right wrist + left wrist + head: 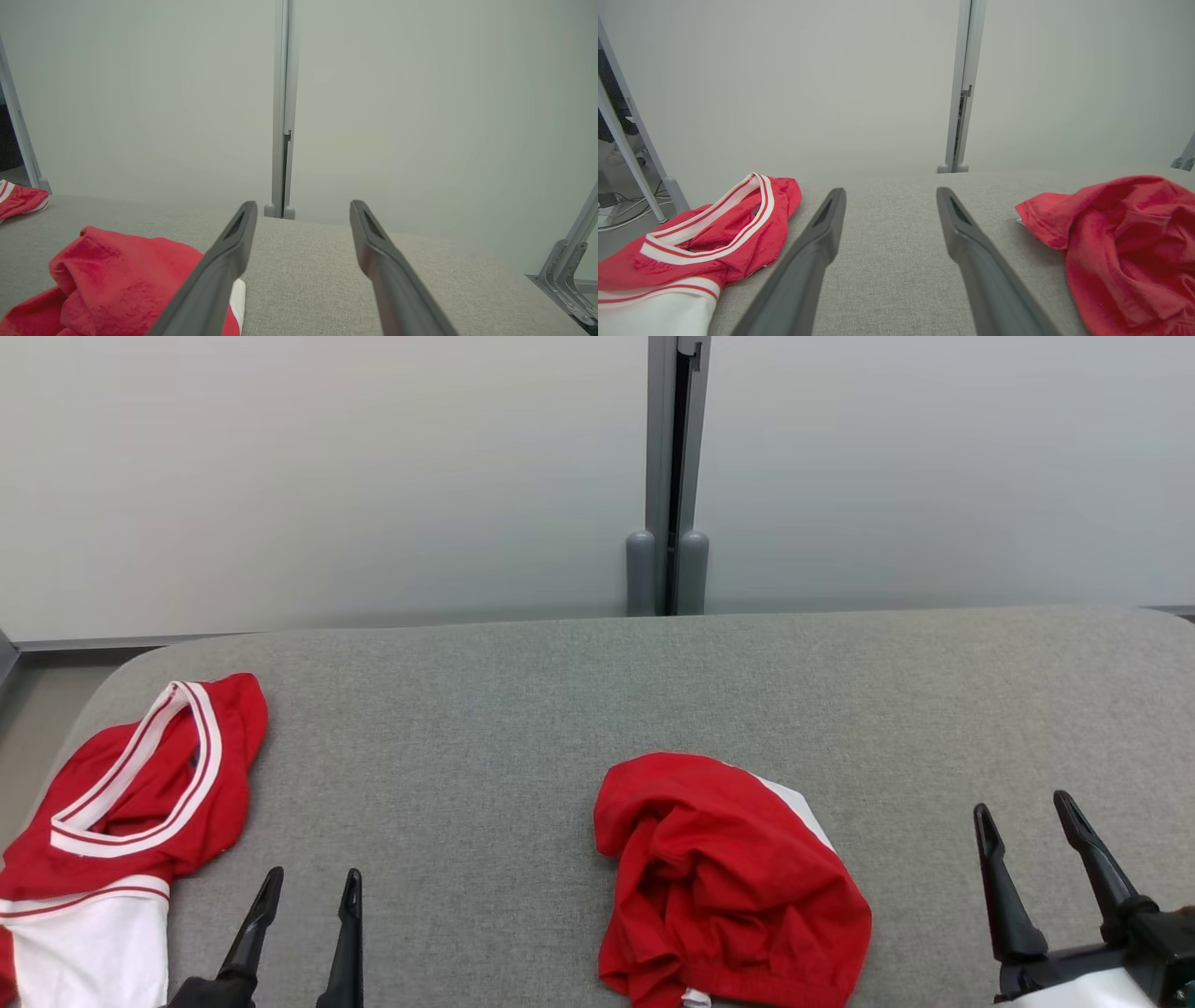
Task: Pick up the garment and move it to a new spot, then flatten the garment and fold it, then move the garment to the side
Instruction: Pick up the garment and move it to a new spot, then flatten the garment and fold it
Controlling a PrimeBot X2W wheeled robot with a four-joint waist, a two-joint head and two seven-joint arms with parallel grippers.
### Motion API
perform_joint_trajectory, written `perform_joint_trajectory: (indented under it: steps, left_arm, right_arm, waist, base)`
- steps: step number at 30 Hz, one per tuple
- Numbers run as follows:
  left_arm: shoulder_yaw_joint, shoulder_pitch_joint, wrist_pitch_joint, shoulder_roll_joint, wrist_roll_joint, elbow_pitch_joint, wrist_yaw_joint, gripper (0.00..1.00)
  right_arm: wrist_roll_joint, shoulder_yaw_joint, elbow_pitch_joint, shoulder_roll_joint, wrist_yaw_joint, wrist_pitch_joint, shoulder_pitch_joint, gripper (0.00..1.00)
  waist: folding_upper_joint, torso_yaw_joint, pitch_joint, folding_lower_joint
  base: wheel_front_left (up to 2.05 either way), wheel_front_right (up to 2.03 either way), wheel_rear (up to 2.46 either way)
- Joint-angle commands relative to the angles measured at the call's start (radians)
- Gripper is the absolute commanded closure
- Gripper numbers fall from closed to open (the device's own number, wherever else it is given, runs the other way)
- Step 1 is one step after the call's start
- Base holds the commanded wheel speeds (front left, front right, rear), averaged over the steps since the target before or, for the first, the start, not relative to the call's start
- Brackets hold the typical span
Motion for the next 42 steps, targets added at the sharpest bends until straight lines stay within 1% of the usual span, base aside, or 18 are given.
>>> perform_joint_trajectory:
  steps: [1,6,13,19,22,23,25,28,30,31,32,34,35,36,37,39,40,42]
  left_arm:
    - [0.038,0.024,0.000,-0.017,0.024,-0.016,-0.017,0.00]
    - [0.138,0.067,0.000,-0.077,0.079,-0.035,-0.064,0.00]
    - [0.216,0.081,0.000,-0.127,0.127,-0.026,-0.132,0.00]
    - [0.244,0.064,0.000,-0.148,0.151,-0.021,-0.165,0.00]
    - [0.219,0.045,0.000,-0.156,0.129,-0.026,-0.187,0.00]
    - [0.219,0.045,0.000,-0.156,0.129,-0.026,-0.187,0.00]
    - [0.164,0.027,0.000,-0.160,0.116,-0.037,-0.205,0.00]
    - [0.023,-0.017,0.000,-0.161,0.112,-0.053,-0.221,0.00]
    - [-0.121,-0.048,0.023,-0.161,0.055,-0.032,-0.227,0.00]
    - [-0.221,-0.089,0.042,-0.142,0.044,-0.033,-0.228,0.00]
    - [-0.290,-0.127,0.060,-0.132,0.006,-0.030,-0.227,0.00]
    - [-0.422,-0.194,0.100,-0.090,-0.040,-0.005,-0.226,0.00]
    - [-0.480,-0.225,0.111,-0.083,-0.071,0.011,-0.226,0.00]
    - [-0.570,-0.296,0.133,-0.060,-0.102,0.053,-0.226,0.00]
    - [-0.598,-0.321,0.142,-0.061,-0.130,0.083,-0.226,0.00]
    - [-0.646,-0.367,0.158,-0.049,-0.148,0.153,-0.227,0.00]
    - [-0.652,-0.375,0.168,-0.054,-0.173,0.193,-0.226,0.00]
    - [-0.676,-0.405,0.182,-0.060,-0.181,0.259,-0.227,0.00]
  right_arm:
    - [-0.003,-0.014,0.014,-0.002,0.000,-0.005,0.022,0.00]
    - [0.002,-0.042,0.064,0.017,0.000,-0.005,0.049,0.00]
    - [0.011,-0.040,0.102,0.028,0.000,-0.005,0.054,0.00]
    - [0.023,-0.020,0.106,0.029,0.000,-0.005,0.031,0.00]
    - [0.026,-0.012,0.096,0.029,0.000,-0.005,0.017,0.00]
    - [0.026,-0.012,0.096,0.029,0.000,-0.005,0.017,0.00]
    - [0.022,-0.005,0.090,0.029,0.000,-0.005,0.009,0.00]
    - [0.023,0.003,0.080,0.029,0.000,-0.005,-0.006,0.00]
    - [0.024,0.013,0.075,0.029,0.000,-0.005,-0.013,0.00]
    - [0.025,0.017,0.074,0.029,0.000,-0.005,-0.019,0.00]
    - [0.025,0.024,0.073,0.028,0.000,-0.005,-0.024,0.00]
    - [0.027,0.037,0.073,0.029,0.000,-0.005,-0.037,0.00]
    - [0.029,0.040,0.073,0.029,0.000,-0.005,-0.043,0.00]
    - [0.038,0.061,0.072,0.028,0.000,-0.005,-0.059,0.00]
    - [0.042,0.063,0.070,0.028,0.000,-0.005,-0.063,0.00]
    - [0.048,0.068,0.068,0.029,0.000,-0.005,-0.067,0.00]
    - [0.055,0.071,0.066,0.028,0.000,-0.005,-0.071,0.00]
    - [0.057,0.069,0.064,0.029,0.000,-0.005,-0.076,0.00]
  waist:
    - [0.0000,0.026,-0.027,0.0000]
    - [0.0000,0.034,-0.037,0.0000]
    - [0.0000,0.025,-0.038,0.0000]
    - [0.0000,0.006,-0.030,0.0000]
    - [0.0000,-0.016,-0.022,0.0000]
    - [0.0000,-0.016,-0.022,0.0000]
    - [0.0000,-0.036,-0.014,0.0000]
    - [0.0000,-0.073,-0.001,0.0000]
    - [0.0000,-0.101,0.010,0.0000]
    - [0.0000,-0.116,0.017,0.0000]
    - [0.0000,-0.131,0.026,0.0000]
    - [0.0000,-0.165,0.044,0.0000]
    - [0.0000,-0.182,0.053,0.0000]
    - [0.0000,-0.225,0.072,0.0000]
    - [0.0000,-0.243,0.081,0.0000]
    - [0.0000,-0.280,0.094,0.0000]
    - [0.0000,-0.299,0.103,0.0000]
    - [0.0000,-0.327,0.117,0.0000]
  base:
    - [0.00,0.00,0.00]
    - [0.00,0.00,0.00]
    - [0.00,0.00,0.00]
    - [0.00,0.00,0.00]
    - [0.00,0.00,0.00]
    - [0.00,0.00,0.00]
    - [0.00,0.00,0.00]
    - [0.00,0.00,0.00]
    - [0.00,0.00,0.00]
    - [0.00,0.00,0.00]
    - [0.00,0.00,0.00]
    - [0.00,0.00,0.00]
    - [0.00,0.00,0.00]
    - [0.00,0.00,0.00]
    - [0.00,0.00,0.00]
    - [0.00,0.00,0.00]
    - [0.00,0.00,0.00]
    - [0.00,0.00,0.00]
